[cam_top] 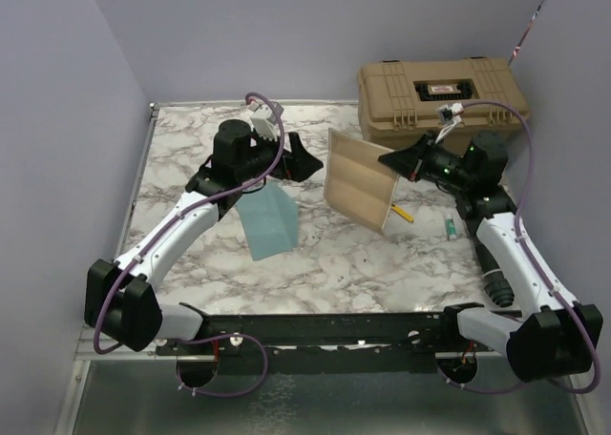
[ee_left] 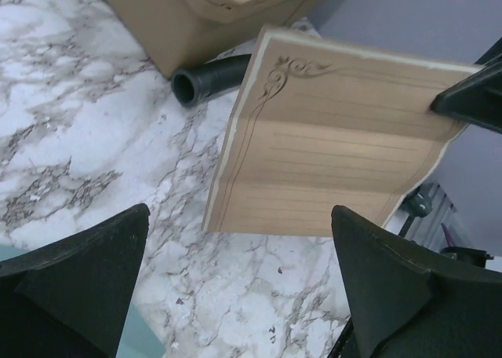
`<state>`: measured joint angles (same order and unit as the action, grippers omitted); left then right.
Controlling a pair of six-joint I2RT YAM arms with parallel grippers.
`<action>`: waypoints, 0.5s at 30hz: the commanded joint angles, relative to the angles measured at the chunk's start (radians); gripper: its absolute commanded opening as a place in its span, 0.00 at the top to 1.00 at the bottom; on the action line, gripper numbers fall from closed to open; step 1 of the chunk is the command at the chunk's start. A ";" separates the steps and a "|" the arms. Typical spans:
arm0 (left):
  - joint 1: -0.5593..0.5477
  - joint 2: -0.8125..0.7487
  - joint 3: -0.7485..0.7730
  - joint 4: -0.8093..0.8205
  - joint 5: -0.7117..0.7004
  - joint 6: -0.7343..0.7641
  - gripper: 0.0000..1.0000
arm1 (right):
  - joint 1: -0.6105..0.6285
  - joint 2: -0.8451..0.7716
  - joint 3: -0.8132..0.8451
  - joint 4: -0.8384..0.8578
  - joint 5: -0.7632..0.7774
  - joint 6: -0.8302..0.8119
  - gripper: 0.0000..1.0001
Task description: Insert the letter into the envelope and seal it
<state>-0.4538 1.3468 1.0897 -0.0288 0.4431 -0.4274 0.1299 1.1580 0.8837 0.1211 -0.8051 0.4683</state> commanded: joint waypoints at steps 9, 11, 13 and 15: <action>0.034 0.048 0.107 0.078 0.194 -0.132 0.01 | 0.000 -0.059 0.270 0.019 -0.042 0.447 1.00; 0.043 0.052 0.095 0.148 0.241 -0.188 0.01 | 0.000 -0.052 0.284 0.042 -0.048 0.520 1.00; 0.050 0.035 0.051 0.247 0.266 -0.235 0.02 | 0.000 -0.047 0.285 0.081 -0.054 0.576 1.00; 0.060 0.016 -0.009 0.380 0.304 -0.313 0.07 | 0.000 -0.046 0.278 0.133 -0.055 0.626 1.00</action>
<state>-0.4114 1.3930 1.1603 0.0849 0.6228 -0.5804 0.1299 1.1019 1.1458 0.1616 -0.8265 0.9222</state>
